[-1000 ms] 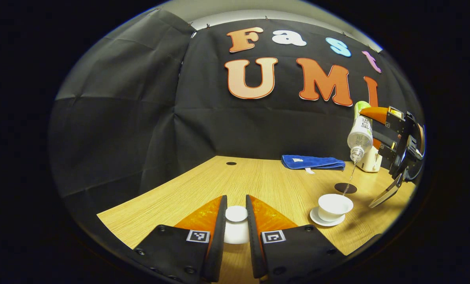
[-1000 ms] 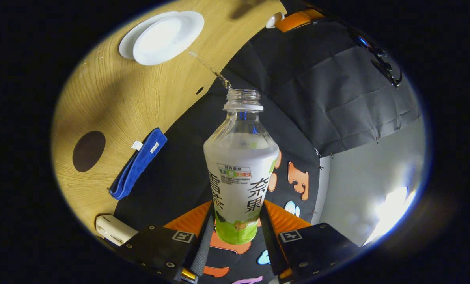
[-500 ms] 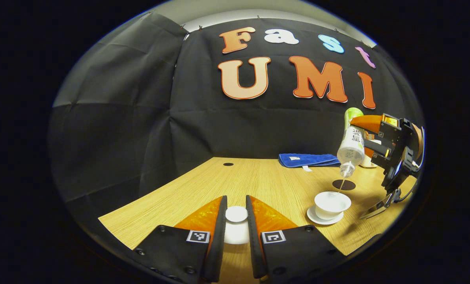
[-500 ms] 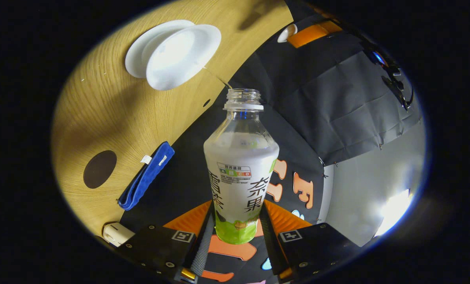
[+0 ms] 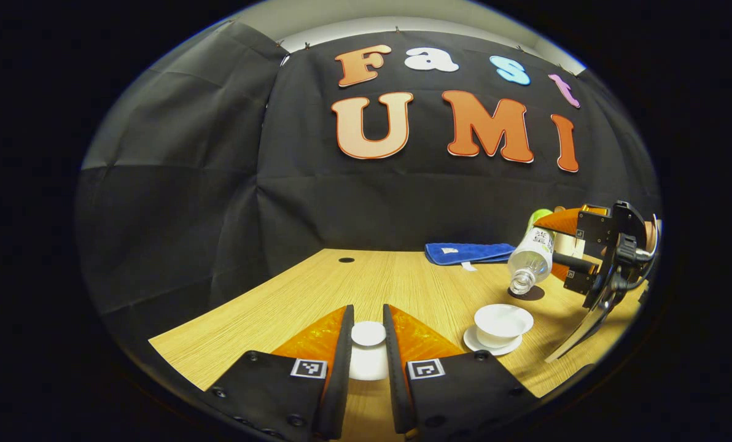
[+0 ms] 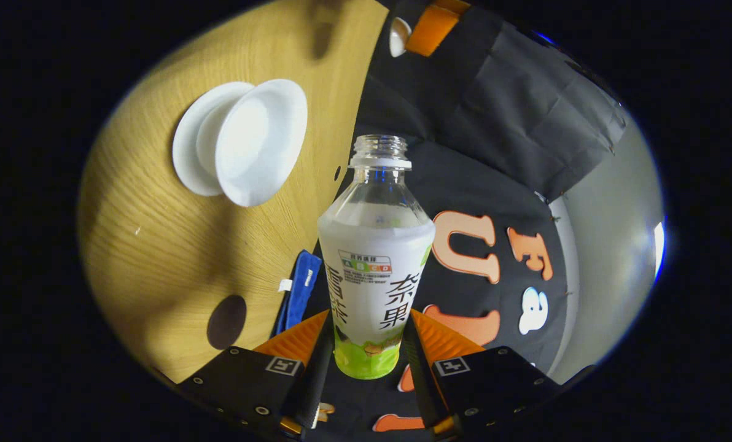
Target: Open the teacup lid with one hand, grasp the water bottle and pour water into the teacup with the other hand; after pouring, place the water bottle on the coaster and then close the teacup lid.
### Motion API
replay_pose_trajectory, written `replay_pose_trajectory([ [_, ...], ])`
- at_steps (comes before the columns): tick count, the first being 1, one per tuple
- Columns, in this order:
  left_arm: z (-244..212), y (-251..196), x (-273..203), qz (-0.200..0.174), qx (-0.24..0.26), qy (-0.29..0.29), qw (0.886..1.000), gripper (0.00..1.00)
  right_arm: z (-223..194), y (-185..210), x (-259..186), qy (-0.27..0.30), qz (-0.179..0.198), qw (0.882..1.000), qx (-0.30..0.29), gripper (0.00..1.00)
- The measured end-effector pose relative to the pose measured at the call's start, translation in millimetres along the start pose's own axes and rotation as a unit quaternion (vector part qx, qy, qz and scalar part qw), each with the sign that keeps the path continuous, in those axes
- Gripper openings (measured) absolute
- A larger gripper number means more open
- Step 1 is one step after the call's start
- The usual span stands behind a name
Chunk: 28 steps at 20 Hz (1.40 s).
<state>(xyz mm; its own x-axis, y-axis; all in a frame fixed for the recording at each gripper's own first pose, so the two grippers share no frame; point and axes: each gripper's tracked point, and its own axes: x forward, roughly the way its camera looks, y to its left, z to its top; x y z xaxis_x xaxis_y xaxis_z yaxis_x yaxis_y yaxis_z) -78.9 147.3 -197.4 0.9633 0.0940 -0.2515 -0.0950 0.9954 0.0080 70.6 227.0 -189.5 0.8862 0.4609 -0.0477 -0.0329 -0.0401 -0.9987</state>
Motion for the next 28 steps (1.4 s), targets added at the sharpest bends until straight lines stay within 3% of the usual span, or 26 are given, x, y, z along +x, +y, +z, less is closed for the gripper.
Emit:
replay_pose_trajectory([
  [3, 4.7, -6.4, 1.5, -0.004, -0.004, -0.004, 1.000, 0.34, 1.4, 29.6, -0.2, 0.017, 0.078, 0.984, 0.160, 0.64],
  [9, 20.3, -18.3, 1.4, -0.010, 0.001, -0.015, 1.000, 0.34, -17.3, 3.9, 5.2, 0.046, 0.059, 0.940, 0.332, 0.65],
  [12, 34.4, -20.0, 0.3, -0.003, -0.001, -0.031, 1.000, 0.32, -34.2, -5.3, 9.2, 0.061, 0.039, 0.905, 0.420, 0.64],
  [15, 41.4, -26.6, 2.9, -0.004, -0.002, -0.040, 0.999, 0.34, -55.4, -2.7, 15.4, 0.083, 0.036, 0.859, 0.504, 0.64],
  [22, 42.2, -35.0, 4.0, -0.005, -0.005, -0.038, 0.999, 0.34, -76.6, 24.3, 24.2, 0.098, 0.070, 0.725, 0.678, 0.65],
  [24, 41.1, -36.9, 5.1, -0.006, -0.006, -0.037, 0.999, 0.32, -82.8, 32.3, 26.7, 0.109, 0.071, 0.706, 0.696, 0.65],
  [28, 37.0, -38.7, 7.6, -0.005, -0.007, -0.031, 0.999, 0.34, -82.8, 49.0, 25.2, 0.126, 0.086, 0.691, 0.707, 0.65],
])
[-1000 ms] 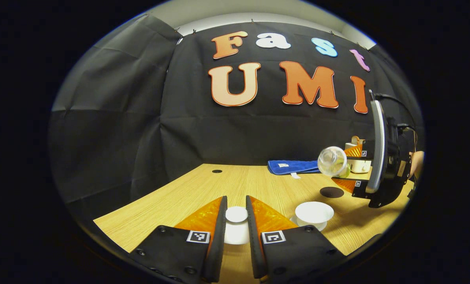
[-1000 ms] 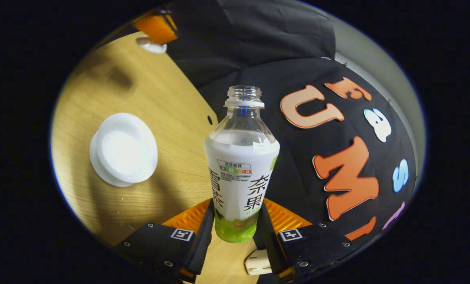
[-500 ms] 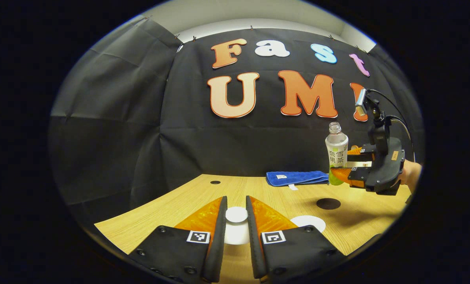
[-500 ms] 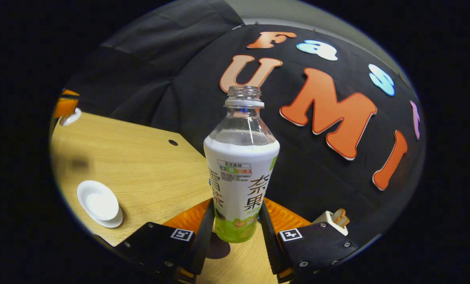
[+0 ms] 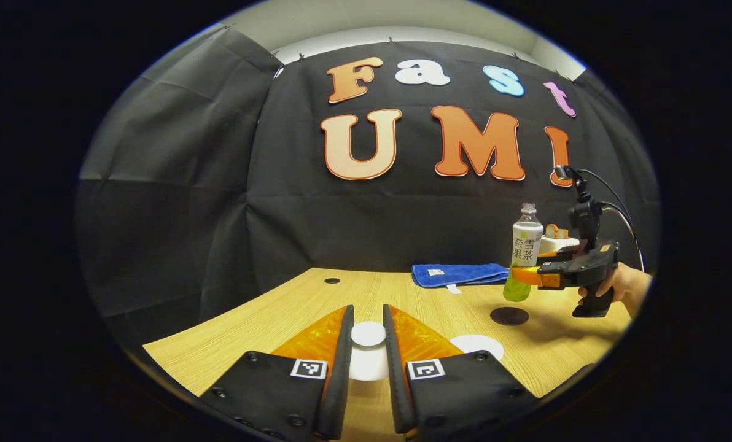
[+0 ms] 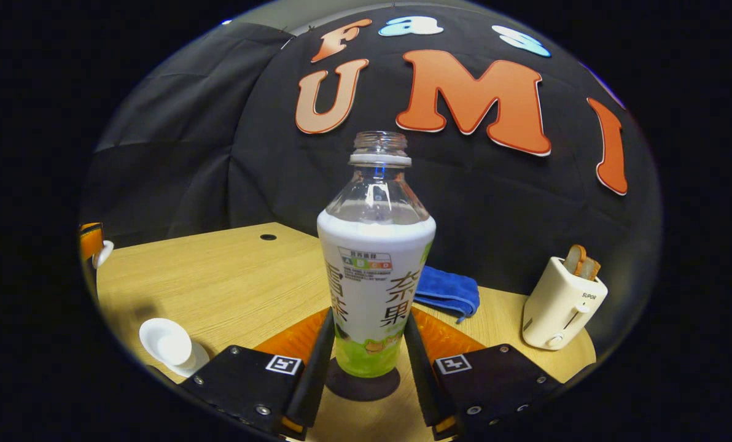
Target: Open the teacup lid with one hand, grasp the water bottle and pour water into the teacup with the other hand; after pouring, place the water bottle on the coaster and then close the teacup lid.
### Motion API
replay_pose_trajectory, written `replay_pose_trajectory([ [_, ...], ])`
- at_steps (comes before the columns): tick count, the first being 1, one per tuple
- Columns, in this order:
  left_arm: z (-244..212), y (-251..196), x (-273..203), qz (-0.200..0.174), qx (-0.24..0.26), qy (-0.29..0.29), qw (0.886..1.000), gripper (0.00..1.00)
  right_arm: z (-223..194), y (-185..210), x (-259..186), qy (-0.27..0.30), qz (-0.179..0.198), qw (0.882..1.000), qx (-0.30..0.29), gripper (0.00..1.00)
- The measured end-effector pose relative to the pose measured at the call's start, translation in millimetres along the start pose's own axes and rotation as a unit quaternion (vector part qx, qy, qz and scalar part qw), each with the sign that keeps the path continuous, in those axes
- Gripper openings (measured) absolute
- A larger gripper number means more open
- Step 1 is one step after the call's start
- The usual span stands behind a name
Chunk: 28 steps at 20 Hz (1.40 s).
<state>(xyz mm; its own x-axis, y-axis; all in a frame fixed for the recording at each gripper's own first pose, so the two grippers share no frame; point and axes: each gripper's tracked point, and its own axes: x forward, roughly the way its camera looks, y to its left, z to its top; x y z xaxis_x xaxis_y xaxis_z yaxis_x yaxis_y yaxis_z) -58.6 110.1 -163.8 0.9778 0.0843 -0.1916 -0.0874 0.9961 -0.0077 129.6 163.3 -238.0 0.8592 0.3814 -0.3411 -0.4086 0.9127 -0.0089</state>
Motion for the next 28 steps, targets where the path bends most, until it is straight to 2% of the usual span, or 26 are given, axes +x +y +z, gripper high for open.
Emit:
replay_pose_trajectory([
  [9, 0.6, -17.2, 5.1, -0.012, -0.002, 0.002, 1.000, 0.34, -35.2, 4.8, 12.1, 0.047, 0.010, 0.997, 0.057, 0.65],
  [13, 4.3, -32.2, 10.2, -0.025, -0.015, 0.001, 1.000, 0.34, -34.9, 1.2, 10.0, 0.039, 0.007, 0.997, 0.062, 0.65],
  [14, 7.3, -38.0, 11.4, -0.031, -0.020, -0.001, 0.999, 0.34, -33.4, 2.8, 9.4, 0.039, 0.006, 0.998, 0.057, 0.69],
  [17, 13.5, -60.8, 19.3, -0.053, -0.031, -0.008, 0.998, 0.34, -23.4, 4.1, 2.2, 0.026, 0.010, 0.998, 0.058, 0.72],
  [18, 15.6, -69.9, 21.5, -0.061, -0.035, -0.010, 0.997, 0.34, -19.2, 3.9, -1.0, 0.021, 0.011, 0.998, 0.057, 0.81],
  [22, 11.9, -105.5, 29.6, -0.099, -0.042, -0.006, 0.994, 0.34, -11.1, -4.9, -18.3, 0.003, 0.006, 0.999, 0.046, 0.94],
  [25, -4.2, -124.2, 38.4, -0.118, -0.044, 0.013, 0.992, 0.34, -13.0, -11.3, -34.5, -0.001, 0.005, 0.999, 0.050, 0.96],
  [28, -26.1, -132.5, 43.7, -0.122, -0.032, 0.039, 0.991, 0.33, -8.8, -22.5, -52.6, -0.017, -0.003, 0.998, 0.056, 0.97],
])
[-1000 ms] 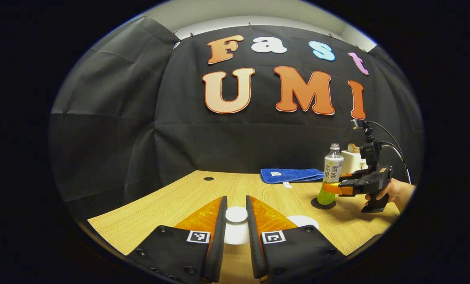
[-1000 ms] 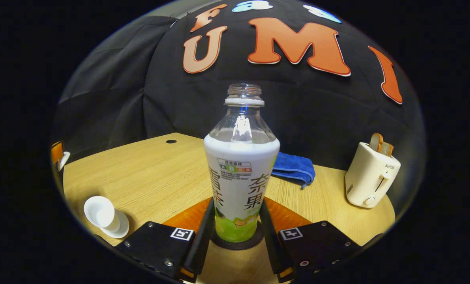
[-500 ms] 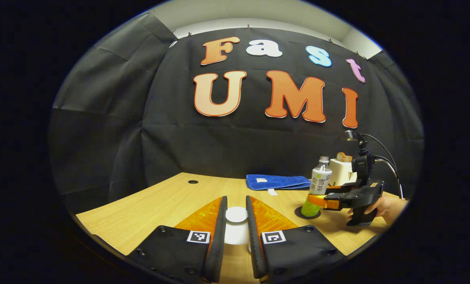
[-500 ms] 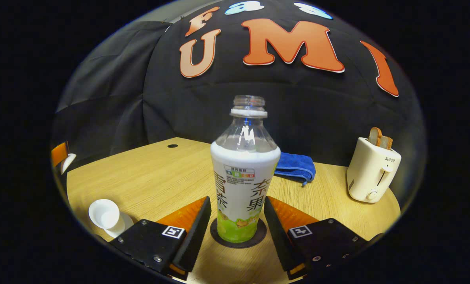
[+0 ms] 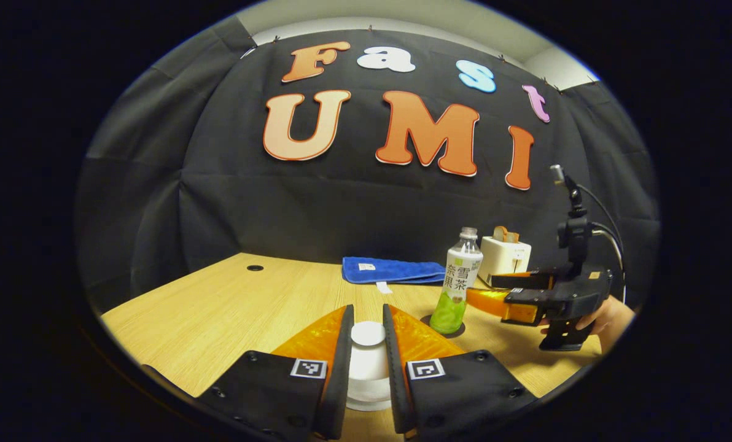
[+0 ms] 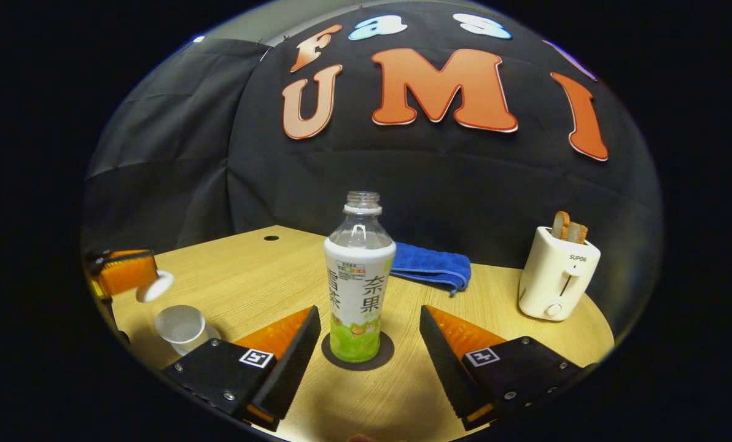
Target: Open the teacup lid with one hand, grasp the water bottle and pour water into the teacup with the other hand; after pouring, place the water bottle on the coaster and then close the teacup lid.
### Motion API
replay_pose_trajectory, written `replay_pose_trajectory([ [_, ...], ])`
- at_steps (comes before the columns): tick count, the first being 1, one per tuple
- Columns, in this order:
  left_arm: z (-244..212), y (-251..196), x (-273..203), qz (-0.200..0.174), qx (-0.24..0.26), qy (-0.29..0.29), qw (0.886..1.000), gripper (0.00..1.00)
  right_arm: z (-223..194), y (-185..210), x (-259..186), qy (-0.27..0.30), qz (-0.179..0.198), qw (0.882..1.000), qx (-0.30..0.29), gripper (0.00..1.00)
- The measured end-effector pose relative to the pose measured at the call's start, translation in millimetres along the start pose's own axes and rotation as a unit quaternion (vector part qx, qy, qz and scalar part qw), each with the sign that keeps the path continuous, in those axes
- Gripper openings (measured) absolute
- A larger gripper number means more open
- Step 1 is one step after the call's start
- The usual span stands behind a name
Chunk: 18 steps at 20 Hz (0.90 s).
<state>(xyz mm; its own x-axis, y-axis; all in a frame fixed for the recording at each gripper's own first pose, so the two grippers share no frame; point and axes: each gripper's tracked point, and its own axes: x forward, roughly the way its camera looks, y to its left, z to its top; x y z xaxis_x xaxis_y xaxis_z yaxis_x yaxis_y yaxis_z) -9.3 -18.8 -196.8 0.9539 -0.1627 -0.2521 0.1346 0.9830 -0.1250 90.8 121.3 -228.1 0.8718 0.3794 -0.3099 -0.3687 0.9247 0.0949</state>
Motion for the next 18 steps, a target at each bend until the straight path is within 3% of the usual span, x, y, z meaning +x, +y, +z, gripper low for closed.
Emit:
replay_pose_trajectory([
  [11, -49.1, -4.6, 10.1, 0.013, 0.045, 0.060, 0.997, 0.34, 22.2, -15.6, -50.9, -0.045, -0.015, 0.999, 0.008, 0.97],
  [18, -48.7, -6.4, 11.1, 0.018, 0.049, 0.058, 0.997, 0.37, 23.3, -13.7, -68.0, -0.049, -0.016, 0.999, 0.009, 0.97],
])
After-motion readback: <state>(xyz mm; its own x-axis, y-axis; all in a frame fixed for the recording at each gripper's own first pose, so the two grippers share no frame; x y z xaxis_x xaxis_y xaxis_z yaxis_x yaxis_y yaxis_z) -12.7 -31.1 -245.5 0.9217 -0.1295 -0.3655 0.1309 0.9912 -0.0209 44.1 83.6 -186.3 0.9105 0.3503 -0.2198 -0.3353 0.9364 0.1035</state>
